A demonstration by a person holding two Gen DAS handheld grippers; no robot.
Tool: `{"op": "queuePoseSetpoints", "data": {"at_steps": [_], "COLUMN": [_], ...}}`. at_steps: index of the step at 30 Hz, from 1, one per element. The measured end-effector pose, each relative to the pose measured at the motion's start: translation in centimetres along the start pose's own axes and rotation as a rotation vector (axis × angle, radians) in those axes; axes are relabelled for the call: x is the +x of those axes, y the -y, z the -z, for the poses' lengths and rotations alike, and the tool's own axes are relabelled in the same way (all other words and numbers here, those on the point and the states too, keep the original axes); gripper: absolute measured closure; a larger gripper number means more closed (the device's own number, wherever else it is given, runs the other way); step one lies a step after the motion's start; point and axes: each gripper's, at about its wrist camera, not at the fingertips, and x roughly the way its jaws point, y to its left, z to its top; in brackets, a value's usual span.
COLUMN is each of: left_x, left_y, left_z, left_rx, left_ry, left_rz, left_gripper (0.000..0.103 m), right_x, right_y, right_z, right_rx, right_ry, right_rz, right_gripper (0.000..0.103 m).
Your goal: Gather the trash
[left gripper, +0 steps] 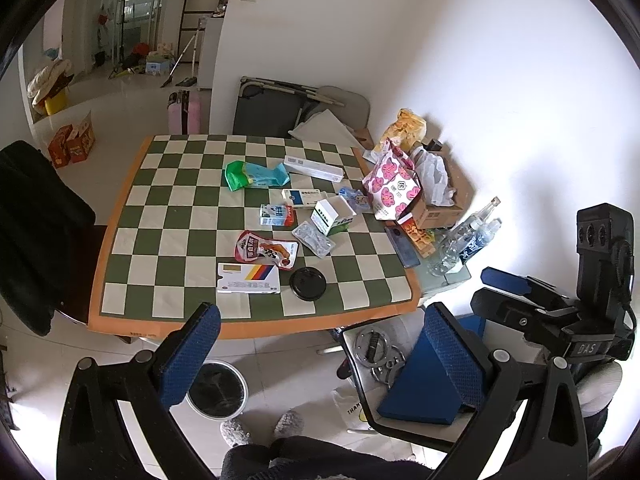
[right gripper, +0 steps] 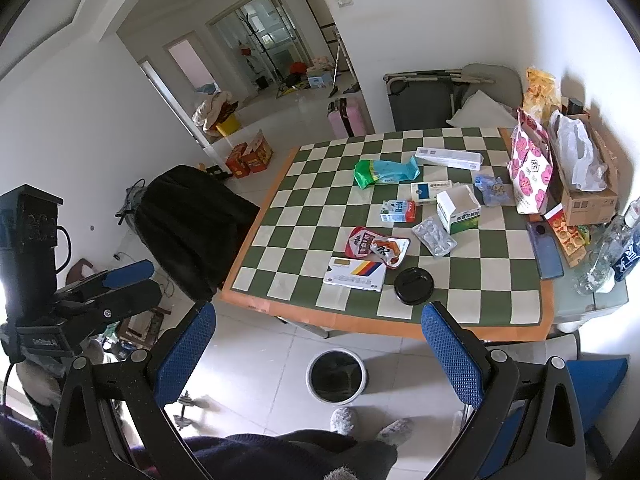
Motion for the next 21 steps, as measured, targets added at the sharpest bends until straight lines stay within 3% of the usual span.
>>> {"op": "queuePoseSetpoints", "data": {"at_steps": [21], "left_x": [1.2], "left_y": [-0.7], "left_z": [0.6], "left_rx": [0.001], "left_ry": [0.000], "left_rz": [0.019], "left_gripper": [0.000], "right_x": [0.7], "right_y": [-0.5], "right_z": [-0.1], "right_rx": [0.004], "right_ry": [-0.003], "right_rz": [-0.012], "right_gripper": [0.000]}}
